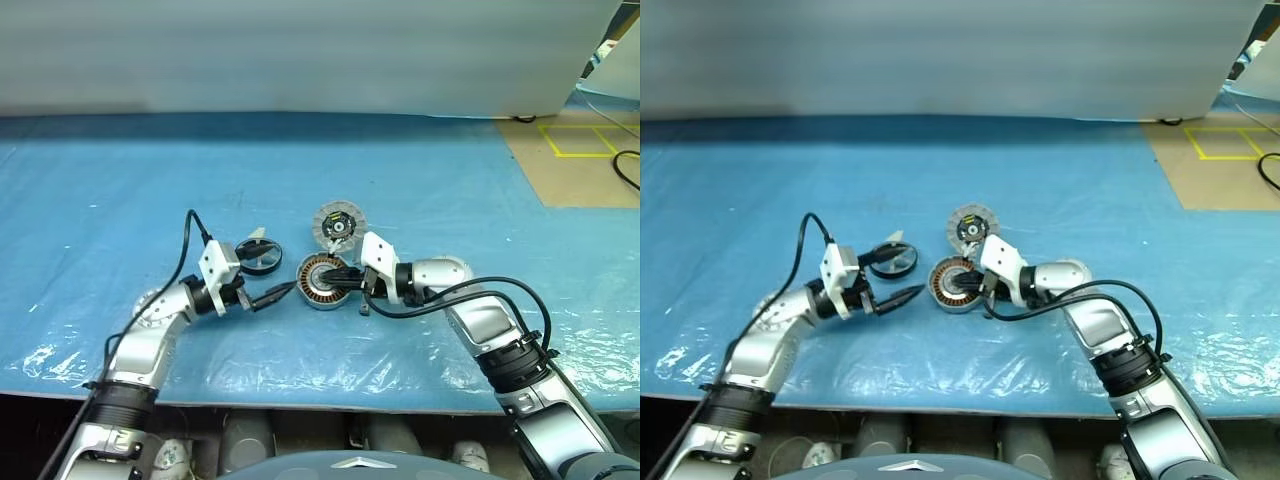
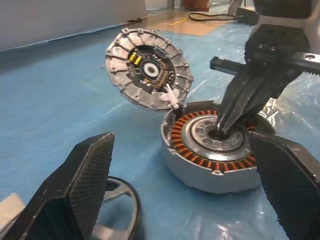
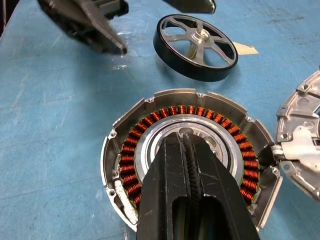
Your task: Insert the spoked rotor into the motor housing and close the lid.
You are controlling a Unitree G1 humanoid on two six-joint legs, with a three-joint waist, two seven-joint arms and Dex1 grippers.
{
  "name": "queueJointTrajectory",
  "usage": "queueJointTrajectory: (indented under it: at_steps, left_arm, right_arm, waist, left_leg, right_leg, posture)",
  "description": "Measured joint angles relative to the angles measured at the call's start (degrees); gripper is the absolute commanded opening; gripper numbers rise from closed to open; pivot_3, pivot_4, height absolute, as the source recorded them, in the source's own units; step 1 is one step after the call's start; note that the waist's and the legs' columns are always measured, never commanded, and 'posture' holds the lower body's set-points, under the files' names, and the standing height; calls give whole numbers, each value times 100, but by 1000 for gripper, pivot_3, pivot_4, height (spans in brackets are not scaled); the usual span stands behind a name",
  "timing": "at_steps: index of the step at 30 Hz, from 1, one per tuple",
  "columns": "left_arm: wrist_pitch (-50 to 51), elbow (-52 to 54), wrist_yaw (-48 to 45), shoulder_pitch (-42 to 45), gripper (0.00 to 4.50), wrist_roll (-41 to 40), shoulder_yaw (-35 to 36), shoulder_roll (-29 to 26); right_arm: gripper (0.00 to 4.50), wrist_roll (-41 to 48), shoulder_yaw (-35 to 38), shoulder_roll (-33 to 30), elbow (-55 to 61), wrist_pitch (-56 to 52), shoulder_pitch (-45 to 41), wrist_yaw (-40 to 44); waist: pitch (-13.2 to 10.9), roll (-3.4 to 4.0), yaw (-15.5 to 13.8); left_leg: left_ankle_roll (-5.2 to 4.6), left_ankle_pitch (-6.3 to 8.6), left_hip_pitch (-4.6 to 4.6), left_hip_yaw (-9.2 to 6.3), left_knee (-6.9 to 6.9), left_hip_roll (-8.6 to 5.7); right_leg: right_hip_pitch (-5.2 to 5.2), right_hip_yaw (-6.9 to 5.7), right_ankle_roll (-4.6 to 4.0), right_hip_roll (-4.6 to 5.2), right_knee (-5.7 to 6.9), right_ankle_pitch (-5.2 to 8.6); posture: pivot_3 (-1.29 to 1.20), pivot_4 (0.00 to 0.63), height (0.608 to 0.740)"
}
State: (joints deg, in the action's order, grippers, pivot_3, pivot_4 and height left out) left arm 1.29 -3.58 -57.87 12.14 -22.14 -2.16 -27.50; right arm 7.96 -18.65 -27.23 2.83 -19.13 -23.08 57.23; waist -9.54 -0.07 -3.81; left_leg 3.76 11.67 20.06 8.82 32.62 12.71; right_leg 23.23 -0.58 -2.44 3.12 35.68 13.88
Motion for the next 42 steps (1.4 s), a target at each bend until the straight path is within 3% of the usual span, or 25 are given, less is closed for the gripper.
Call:
queueJointTrajectory:
  at_steps: [7, 13, 19, 30, 42]
  left_arm:
    - [814, -720, -696, 1739, 4500, -56, 46, -832]
    - [709, -2831, -1938, 3560, 4500, 635, -630, -842]
    - [-73, -4705, -2959, 4708, 4500, 1528, -1278, -537]
    - [-1466, -5965, -3434, 5236, 4500, 2228, -2005, -405]
    - [-2240, -6398, -3362, 5346, 4500, 2502, -1938, -215]
  right_arm:
    - [36, 134, 33, -98, 164, -158, -61, 142]
    - [36, 246, 66, -79, 361, -359, -84, 135]
    - [36, 351, 152, 66, 573, -483, -65, -94]
    - [36, 438, 479, 37, 821, -449, 398, -482]
    - [36, 411, 503, 64, 1052, -251, 905, -914]
  waist:
    - [0, 0, -14]
    - [-1, -2, -18]
    - [-2, -4, -36]
    - [-7, -12, -104]
    - [-13, -22, -180]
  left_leg:
    - [1, -1, 4, -2, 1, -6]
    - [3, -2, 6, -5, -2, -9]
    - [4, -3, 14, -14, -17, -13]
    - [5, -3, 24, -26, -16, -14]
    - [6, -3, 24, -27, -17, -15]
  right_leg:
    - [1, 1, 1, 1, -1, -1]
    - [2, 0, 17, 0, 0, -11]
    - [4, -5, 23, 0, -3, -15]
    - [3, -16, 25, 3, -3, -16]
    - [2, -17, 27, 4, -4, -16]
  posture:
    - [0, 150, 740]
    - [0, 150, 740]
    - [0, 150, 740]
    - [0, 150, 740]
    - [0, 150, 740]
